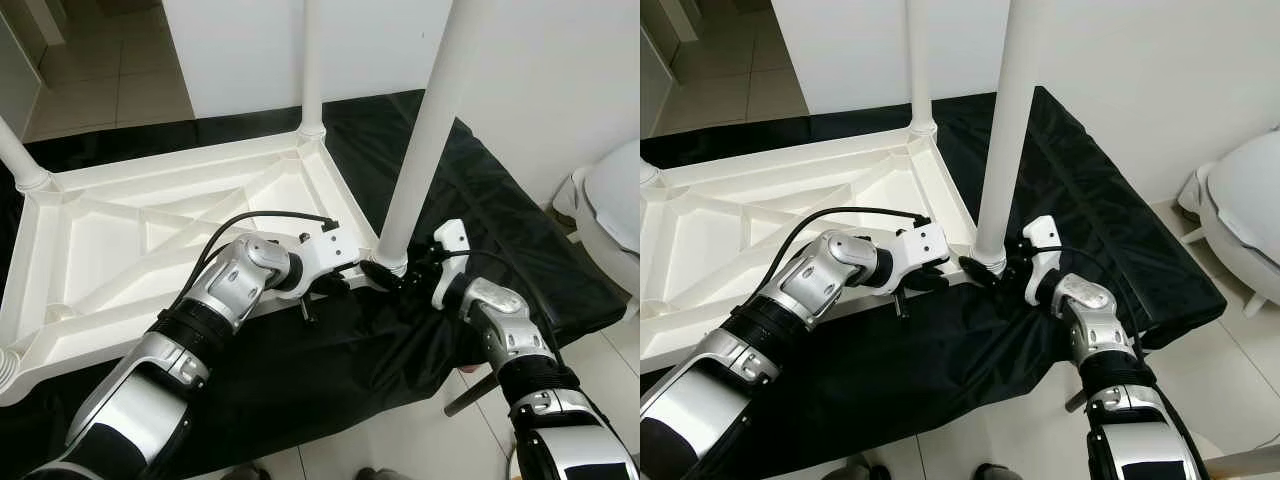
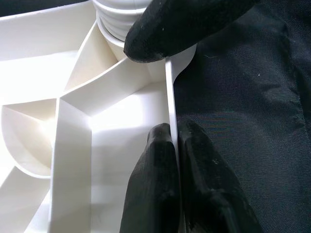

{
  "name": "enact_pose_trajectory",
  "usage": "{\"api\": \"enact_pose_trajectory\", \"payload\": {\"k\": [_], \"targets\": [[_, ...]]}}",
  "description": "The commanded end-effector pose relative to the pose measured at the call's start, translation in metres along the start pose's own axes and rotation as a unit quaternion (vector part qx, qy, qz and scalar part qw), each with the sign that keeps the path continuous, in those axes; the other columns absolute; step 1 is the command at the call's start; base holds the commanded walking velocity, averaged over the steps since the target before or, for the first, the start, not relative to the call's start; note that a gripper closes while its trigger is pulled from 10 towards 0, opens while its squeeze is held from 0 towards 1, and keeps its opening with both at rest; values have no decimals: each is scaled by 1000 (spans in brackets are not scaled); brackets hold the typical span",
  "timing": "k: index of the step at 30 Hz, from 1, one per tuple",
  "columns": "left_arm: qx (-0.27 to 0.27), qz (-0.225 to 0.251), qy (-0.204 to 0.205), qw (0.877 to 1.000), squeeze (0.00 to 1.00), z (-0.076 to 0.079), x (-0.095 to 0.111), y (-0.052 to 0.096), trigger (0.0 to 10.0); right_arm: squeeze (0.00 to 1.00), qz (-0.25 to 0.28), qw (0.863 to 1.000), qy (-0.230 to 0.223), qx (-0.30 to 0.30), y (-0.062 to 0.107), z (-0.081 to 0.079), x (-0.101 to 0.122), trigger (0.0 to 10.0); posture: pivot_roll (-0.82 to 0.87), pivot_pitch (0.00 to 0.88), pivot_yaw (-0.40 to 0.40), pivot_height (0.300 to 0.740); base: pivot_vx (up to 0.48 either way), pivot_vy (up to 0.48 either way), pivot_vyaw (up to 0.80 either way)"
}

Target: Building children table

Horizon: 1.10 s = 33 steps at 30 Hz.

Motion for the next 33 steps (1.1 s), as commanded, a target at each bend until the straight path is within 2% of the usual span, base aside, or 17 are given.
{"api": "enact_pose_trajectory", "payload": {"k": [1, 5, 6, 9, 10, 11, 12, 21, 24, 33], "targets": [[-2, -5, -17, 1000, 0, 0, 1, 1, 10000, 0, 16, 1000, 0, -3, 0, 3, 7, 10000, -55, 74, 52, 740, 0, 0, 0], [-3, -6, -16, 1000, 0, 0, 0, 1, 10000, 0, 29, 1000, 7, -6, -2, 4, 12, 10000, -54, 73, 52, 740, 0, 0, 0], [-3, -6, -16, 1000, 0, 0, 0, 1, 10000, 0, 31, 999, 2, -7, -3, 5, 13, 6157, -53, 75, 51, 740, 0, 0, 0], [-3, -6, -16, 1000, 0, 0, 0, 1, 10000, 0, 30, 1000, 1, -9, -3, 6, 13, 6157, -53, 75, 51, 740, 0, 0, 0], [-3, -6, -15, 1000, 0, 0, 0, 1, 10000, 0, 30, 1000, 2, -9, -3, 6, 13, 2471, -52, 75, 50, 740, 0, 0, 0], [-3, -6, -15, 1000, 0, 0, 0, 1, 10000, 0, 30, 1000, 2, -9, -3, 6, 13, 2471, -52, 75, 50, 740, 0, 0, 0], [-3, -6, -15, 1000, 0, 0, 0, 1, 10000, 0, 30, 1000, 0, -10, -3, 6, 12, 0, -51, 76, 48, 740, 0, 0, 0], [-2, -7, -13, 1000, 0, 1, -1, 1, 10000, 0, 27, 998, -22, -50, -6, 10, 5, 0, -51, 77, 46, 740, 0, 0, 0], [-3, -6, -13, 1000, 0, 1, -1, 2, 10000, 0, 1, 995, -11, -98, -9, 16, -4, 0, -54, 80, 47, 740, 0, 0, 0], [-2, -5, -14, 1000, 0, 0, 0, 2, 10000, 0, 3, 980, -58, -188, -19, 15, -17, 0, -57, 83, 49, 740, 0, 0, 0]]}}
Point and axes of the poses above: a point about 5 cm out from each wrist's last joint towards the gripper, its own y axis pointing back from the gripper into the wrist, its own x axis along the axis of the wrist's last joint, z = x × y, the point moved 4 cm from there along -y, pointing out of the wrist towards the gripper, and after that the axes turned 14 degrees about -y, right-handed, at the moved point
